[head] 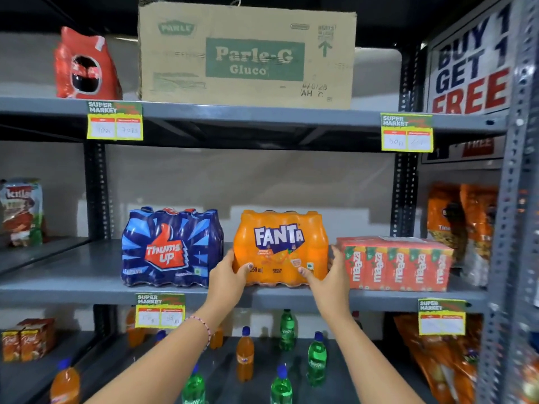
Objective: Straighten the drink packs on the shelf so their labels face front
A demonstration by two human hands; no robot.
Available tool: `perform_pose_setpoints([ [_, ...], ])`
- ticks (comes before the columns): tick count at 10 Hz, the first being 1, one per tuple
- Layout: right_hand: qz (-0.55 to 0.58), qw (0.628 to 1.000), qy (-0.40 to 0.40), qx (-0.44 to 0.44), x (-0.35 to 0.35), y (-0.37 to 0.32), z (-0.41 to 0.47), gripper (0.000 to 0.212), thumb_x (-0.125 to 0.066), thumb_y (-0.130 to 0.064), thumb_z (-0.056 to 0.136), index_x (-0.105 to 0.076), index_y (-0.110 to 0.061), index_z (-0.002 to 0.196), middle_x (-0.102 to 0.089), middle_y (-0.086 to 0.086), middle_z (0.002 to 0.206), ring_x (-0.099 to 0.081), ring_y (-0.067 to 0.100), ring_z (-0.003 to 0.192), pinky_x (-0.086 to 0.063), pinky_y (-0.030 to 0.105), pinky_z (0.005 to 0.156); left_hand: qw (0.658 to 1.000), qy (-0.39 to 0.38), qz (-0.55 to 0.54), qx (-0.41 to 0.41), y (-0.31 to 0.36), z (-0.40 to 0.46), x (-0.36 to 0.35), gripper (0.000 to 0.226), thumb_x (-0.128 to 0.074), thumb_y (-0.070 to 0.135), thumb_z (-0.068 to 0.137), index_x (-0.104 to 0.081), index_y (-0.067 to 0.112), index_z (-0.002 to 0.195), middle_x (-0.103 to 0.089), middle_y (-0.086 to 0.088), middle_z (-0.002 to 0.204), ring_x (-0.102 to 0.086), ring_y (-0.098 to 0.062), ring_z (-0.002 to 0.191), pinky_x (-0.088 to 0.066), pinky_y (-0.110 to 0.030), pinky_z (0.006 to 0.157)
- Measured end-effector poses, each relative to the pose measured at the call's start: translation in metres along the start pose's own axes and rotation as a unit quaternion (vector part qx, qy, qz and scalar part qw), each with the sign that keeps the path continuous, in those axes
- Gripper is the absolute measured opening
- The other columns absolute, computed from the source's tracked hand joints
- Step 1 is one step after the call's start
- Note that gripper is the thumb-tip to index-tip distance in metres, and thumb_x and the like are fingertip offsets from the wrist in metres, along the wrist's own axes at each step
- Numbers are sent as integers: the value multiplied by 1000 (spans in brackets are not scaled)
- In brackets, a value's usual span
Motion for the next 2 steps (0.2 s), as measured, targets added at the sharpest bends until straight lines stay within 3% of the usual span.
perform_pose_setpoints([
  [1, -64, 997, 2, 49, 1, -3, -4, 83, -81, -40, 81, -35, -20, 148, -53, 4, 142, -55, 23, 129, -52, 49, 104, 995, 7, 85, -57, 4, -7, -3, 53, -56, 22, 98, -36, 12, 146, -50, -8, 147, -52, -24, 132, -46, -44, 106],
  [2, -189, 972, 44, 132, 4, -24, -19, 81, -57, -51, 96, -22, -12, 157, -29, 12, 163, -31, 29, 149, -34, 44, 117, 950, 78, 197, -230, 25, -16, -1, 78, -48, 27, 99, -2, 4, 158, -3, -13, 167, -7, -32, 154, -13, -44, 124],
])
Point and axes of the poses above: each hand's wrist, its own z-axis towards the middle knuckle, its own x-axis out of the back of the hand, y = z × x, the point moved 3 cm from there along z, towards the middle knuckle
